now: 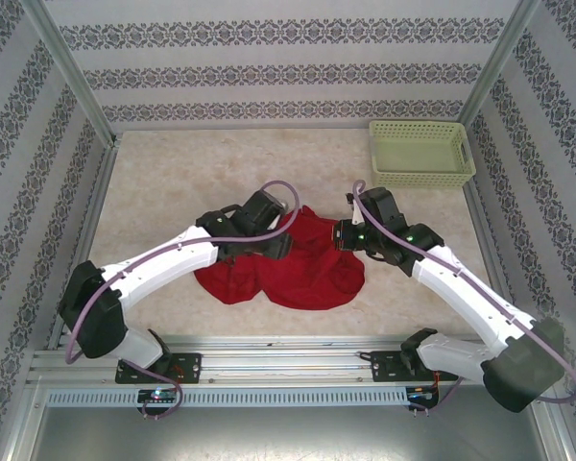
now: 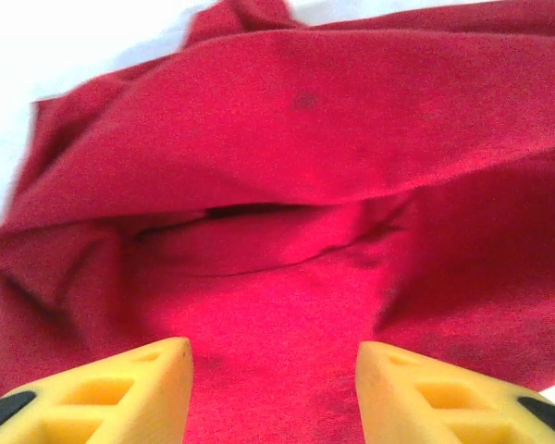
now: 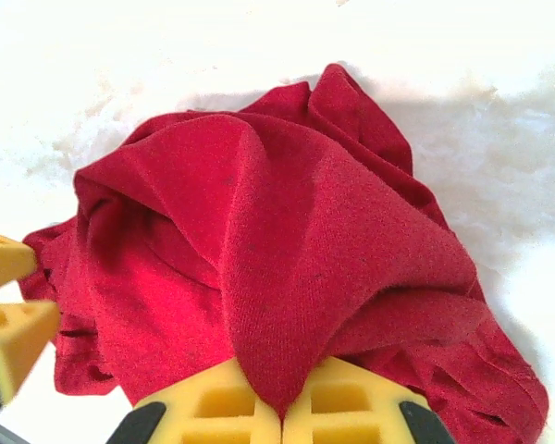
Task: Fold the inside-out t-shirt
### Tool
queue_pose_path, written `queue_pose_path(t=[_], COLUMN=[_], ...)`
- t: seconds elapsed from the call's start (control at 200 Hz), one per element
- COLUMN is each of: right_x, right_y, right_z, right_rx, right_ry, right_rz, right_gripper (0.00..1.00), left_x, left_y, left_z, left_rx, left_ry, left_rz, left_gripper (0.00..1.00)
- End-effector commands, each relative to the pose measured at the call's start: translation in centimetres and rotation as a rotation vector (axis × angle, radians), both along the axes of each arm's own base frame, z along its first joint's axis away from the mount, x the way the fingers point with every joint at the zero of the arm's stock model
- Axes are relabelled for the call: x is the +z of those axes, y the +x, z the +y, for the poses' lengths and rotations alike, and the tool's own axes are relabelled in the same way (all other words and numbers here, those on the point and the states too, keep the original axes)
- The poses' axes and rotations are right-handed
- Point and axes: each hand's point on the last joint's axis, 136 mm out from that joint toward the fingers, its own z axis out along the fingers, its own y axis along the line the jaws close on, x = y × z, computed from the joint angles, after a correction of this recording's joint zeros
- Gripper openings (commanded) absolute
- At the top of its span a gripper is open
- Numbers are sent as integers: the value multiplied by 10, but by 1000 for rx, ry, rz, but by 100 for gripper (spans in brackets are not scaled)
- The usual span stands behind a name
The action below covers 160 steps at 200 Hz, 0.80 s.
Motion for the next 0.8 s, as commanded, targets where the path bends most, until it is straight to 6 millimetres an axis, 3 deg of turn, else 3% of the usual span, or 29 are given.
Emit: queue_pose_path(t=[0.0,0.185,0.33,0.669,0.794], right_x=[18,32,32,28,30], right_y=[-2,-7,-12,-17,-17], right_z=[3,-2,-2,-2,-1], right_rx=[-2,-10,-7,3,5], right_ry=[38,60,69,71,70], right_rz=[-61,-110,-110,-111,-117], right_gripper=[0,0,0,0,0], left_x=[-19,-39,-52,-55,-65], left_y=[7,24,39,68,71], left_z=[-21,-55,-64,-35,-36], left_rx=[15,-11,-2,104,87], left_ry=[-28,-75,-56,120,132], left_rz=[51,93,81,-40,-22], left_gripper=[49,47,51,63,60])
